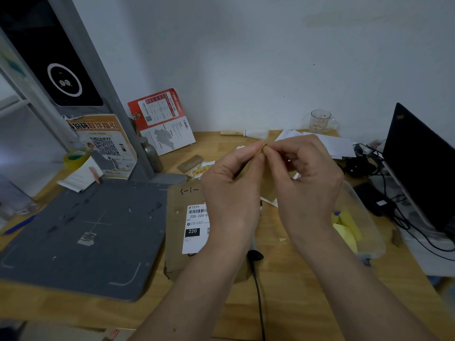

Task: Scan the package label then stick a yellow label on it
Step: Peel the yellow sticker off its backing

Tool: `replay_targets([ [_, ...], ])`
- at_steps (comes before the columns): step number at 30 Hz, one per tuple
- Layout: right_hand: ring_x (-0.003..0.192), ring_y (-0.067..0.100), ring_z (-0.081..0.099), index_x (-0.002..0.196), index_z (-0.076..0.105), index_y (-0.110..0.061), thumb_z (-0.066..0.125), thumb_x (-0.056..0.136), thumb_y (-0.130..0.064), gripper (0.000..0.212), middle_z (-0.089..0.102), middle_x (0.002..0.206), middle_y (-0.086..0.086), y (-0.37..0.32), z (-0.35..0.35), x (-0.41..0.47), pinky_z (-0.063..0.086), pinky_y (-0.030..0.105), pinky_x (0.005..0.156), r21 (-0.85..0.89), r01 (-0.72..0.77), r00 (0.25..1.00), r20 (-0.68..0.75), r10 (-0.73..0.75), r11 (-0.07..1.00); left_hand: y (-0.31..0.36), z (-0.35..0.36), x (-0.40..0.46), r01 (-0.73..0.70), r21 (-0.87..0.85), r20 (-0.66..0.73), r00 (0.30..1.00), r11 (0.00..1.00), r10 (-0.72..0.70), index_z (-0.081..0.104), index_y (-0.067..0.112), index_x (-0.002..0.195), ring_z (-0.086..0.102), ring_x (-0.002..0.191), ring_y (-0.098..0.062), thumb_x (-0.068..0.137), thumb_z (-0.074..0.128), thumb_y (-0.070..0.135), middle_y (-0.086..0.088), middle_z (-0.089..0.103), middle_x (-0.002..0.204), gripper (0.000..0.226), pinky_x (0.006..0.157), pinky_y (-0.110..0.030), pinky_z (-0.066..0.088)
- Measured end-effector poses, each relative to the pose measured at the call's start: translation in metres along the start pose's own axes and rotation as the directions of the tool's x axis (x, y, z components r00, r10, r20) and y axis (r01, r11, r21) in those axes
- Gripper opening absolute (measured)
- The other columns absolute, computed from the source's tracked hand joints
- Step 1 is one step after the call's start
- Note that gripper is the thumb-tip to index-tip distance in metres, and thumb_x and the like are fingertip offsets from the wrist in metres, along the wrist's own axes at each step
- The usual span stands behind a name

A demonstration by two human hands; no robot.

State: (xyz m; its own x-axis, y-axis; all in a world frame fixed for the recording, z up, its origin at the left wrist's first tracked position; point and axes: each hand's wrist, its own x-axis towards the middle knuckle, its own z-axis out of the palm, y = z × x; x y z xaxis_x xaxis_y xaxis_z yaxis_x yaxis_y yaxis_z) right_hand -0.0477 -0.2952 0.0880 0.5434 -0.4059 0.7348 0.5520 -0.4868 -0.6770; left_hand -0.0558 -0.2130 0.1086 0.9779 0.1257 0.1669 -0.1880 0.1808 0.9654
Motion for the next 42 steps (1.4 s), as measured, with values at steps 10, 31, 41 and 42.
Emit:
replay_targets([
  [10,0.074,0.000,0.056,0.082,0.070,-0.009,0.067,0.082,-0.003,0.007,0.058,0.081,-0.005,0.000,0.000,0.000,0.051,0.023,0.065,-0.036,0.003,1.000,0.004,-0.002,0.999,-0.001,0.000,0.001,-0.006,0.005,-0.003,1.000,1.000,0.006,0.074,0.006,0.102,0.071,0.096,-0.013,0.086,0.065,0.001,-0.004,0.076,0.097,0.019,0.091,-0.032,0.055],
  [31,0.075,0.004,0.058,0.100,0.063,-0.023,0.071,0.081,-0.016,0.022,0.063,0.081,-0.008,-0.009,-0.004,0.006,0.046,0.015,0.069,0.034,-0.268,0.948,0.189,0.258,0.963,0.007,-0.023,0.020,-0.026,0.158,0.083,0.996,0.987,0.013,0.075,0.024,0.092,0.064,0.101,-0.006,0.086,0.067,0.010,0.008,0.073,0.099,0.017,0.089,-0.023,0.050],
  [41,0.062,0.007,0.057,0.071,0.071,-0.019,0.072,0.079,-0.006,0.015,0.069,0.068,0.000,-0.015,-0.005,0.014,0.046,0.015,0.059,0.126,-0.472,0.867,0.246,0.433,0.873,0.005,-0.024,0.022,-0.171,0.471,-0.007,0.980,0.865,0.197,0.056,0.033,0.108,0.057,0.098,-0.007,0.075,0.078,0.020,0.011,0.059,0.101,0.042,0.084,-0.023,0.048],
  [42,0.060,0.009,0.055,0.070,0.070,-0.017,0.071,0.079,-0.005,0.014,0.068,0.067,0.003,-0.014,-0.004,0.015,0.046,0.017,0.057,0.142,-0.496,0.859,0.226,0.460,0.857,0.004,-0.022,0.019,-0.220,0.541,-0.015,0.963,0.812,0.271,0.055,0.036,0.104,0.054,0.100,-0.009,0.074,0.078,0.023,0.013,0.054,0.103,0.040,0.086,-0.027,0.048],
])
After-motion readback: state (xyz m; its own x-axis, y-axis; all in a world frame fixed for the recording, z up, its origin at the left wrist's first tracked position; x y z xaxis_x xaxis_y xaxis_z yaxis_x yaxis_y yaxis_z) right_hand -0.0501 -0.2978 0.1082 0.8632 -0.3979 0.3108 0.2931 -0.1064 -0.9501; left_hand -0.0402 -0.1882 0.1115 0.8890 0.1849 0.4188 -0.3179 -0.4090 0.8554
